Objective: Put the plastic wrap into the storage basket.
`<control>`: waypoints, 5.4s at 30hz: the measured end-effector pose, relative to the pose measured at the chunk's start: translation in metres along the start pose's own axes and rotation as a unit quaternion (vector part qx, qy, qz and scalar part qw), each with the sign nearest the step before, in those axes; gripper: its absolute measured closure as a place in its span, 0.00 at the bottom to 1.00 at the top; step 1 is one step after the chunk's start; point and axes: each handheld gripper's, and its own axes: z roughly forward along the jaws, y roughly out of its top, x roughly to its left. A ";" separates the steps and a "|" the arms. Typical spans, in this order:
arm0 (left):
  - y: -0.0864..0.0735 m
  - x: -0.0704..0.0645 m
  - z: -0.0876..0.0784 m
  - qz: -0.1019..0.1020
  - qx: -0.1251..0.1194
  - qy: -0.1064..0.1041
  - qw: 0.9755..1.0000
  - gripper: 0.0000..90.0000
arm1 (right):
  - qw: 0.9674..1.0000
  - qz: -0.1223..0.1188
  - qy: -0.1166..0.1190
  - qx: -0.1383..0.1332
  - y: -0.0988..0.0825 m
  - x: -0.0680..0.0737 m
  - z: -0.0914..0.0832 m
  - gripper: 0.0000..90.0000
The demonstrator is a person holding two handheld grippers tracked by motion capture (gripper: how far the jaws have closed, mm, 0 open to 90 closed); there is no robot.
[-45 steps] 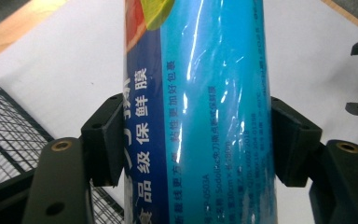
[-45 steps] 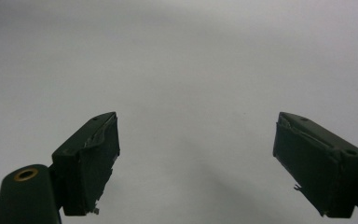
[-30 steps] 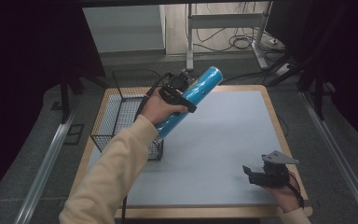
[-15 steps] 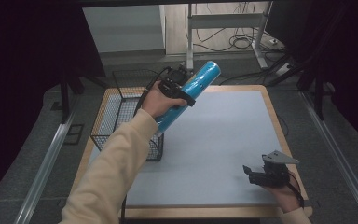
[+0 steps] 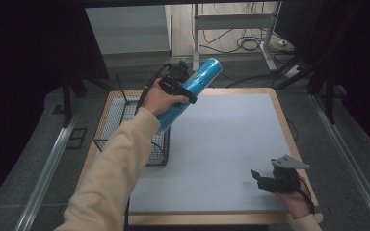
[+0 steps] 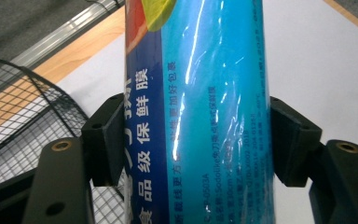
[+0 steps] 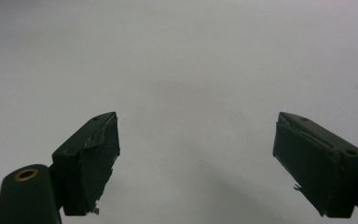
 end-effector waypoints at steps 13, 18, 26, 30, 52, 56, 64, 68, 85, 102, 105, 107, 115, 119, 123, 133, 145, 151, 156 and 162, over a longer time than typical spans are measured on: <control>-0.011 0.023 -0.002 -0.020 0.009 0.019 1.000 0.35 | 1.000 0.000 -0.002 0.003 0.000 0.000 0.001 0.16; -0.016 0.035 -0.001 -0.027 0.005 0.024 0.999 0.35 | 1.000 -0.001 -0.005 0.002 0.000 -0.001 0.001 0.16; -0.021 0.050 0.002 -0.039 0.004 0.031 0.999 0.35 | 1.000 -0.004 -0.007 0.004 0.000 -0.001 0.001 0.16; -0.023 0.063 0.000 -0.058 -0.009 0.036 0.998 0.35 | 1.000 -0.004 -0.007 0.003 0.000 0.000 0.001 0.16; -0.044 0.104 0.038 -0.063 0.040 0.057 0.996 0.35 | 1.000 -0.004 -0.010 -0.004 0.001 -0.001 -0.001 0.16; -0.045 0.105 0.048 -0.061 0.052 0.060 0.995 0.35 | 1.000 -0.006 -0.011 -0.004 0.001 0.000 -0.001 0.16; -0.048 0.110 0.061 -0.069 0.073 0.070 0.992 0.35 | 1.000 -0.005 -0.010 -0.004 0.001 -0.001 -0.001 0.16; -0.048 0.110 0.063 -0.069 0.077 0.073 0.992 0.35 | 1.000 -0.005 -0.010 -0.004 0.001 -0.001 -0.001 0.16; -0.059 0.114 0.090 -0.051 0.156 0.113 0.980 0.35 | 1.000 -0.004 -0.009 -0.003 0.001 -0.001 -0.001 0.16; -0.062 0.102 0.072 -0.074 0.117 0.094 0.986 0.11 | 1.000 -0.008 -0.008 -0.002 0.001 0.001 -0.001 0.16; -0.063 0.098 0.064 -0.085 0.099 0.082 0.988 0.07 | 1.000 -0.009 -0.008 -0.001 0.001 0.002 -0.001 0.16; -0.063 0.094 0.057 -0.080 0.088 0.079 0.990 0.06 | 1.000 -0.010 -0.008 0.001 0.001 0.002 -0.001 0.16; -0.073 0.078 0.029 -0.068 0.041 0.056 0.995 0.07 | 1.000 -0.012 -0.009 0.001 0.001 0.004 -0.001 0.16; -0.079 0.071 0.017 -0.060 0.026 0.047 0.997 0.08 | 1.000 -0.012 -0.008 0.000 0.001 0.005 -0.001 0.16; -0.086 0.057 0.000 -0.046 0.000 0.034 0.998 0.09 | 1.000 -0.012 -0.008 0.000 0.002 0.006 -0.001 0.16; -0.102 0.006 -0.016 -0.004 -0.033 -0.009 0.999 0.12 | 1.000 -0.013 -0.008 -0.001 0.002 0.008 -0.002 0.16; -0.135 -0.063 -0.001 0.039 -0.069 -0.073 0.994 0.13 | 1.000 -0.010 -0.008 -0.001 0.002 0.007 -0.002 0.16; -0.163 -0.088 0.014 0.068 -0.081 -0.101 0.989 0.14 | 1.000 -0.017 -0.005 -0.009 0.002 0.008 -0.003 0.16; -0.183 -0.099 0.025 0.070 -0.081 -0.114 0.988 0.14 | 1.000 -0.015 -0.006 -0.008 0.002 0.008 -0.003 0.16; -0.214 -0.102 0.037 0.056 -0.068 -0.135 0.987 0.14 | 1.000 -0.019 -0.005 -0.006 0.001 0.009 -0.002 0.16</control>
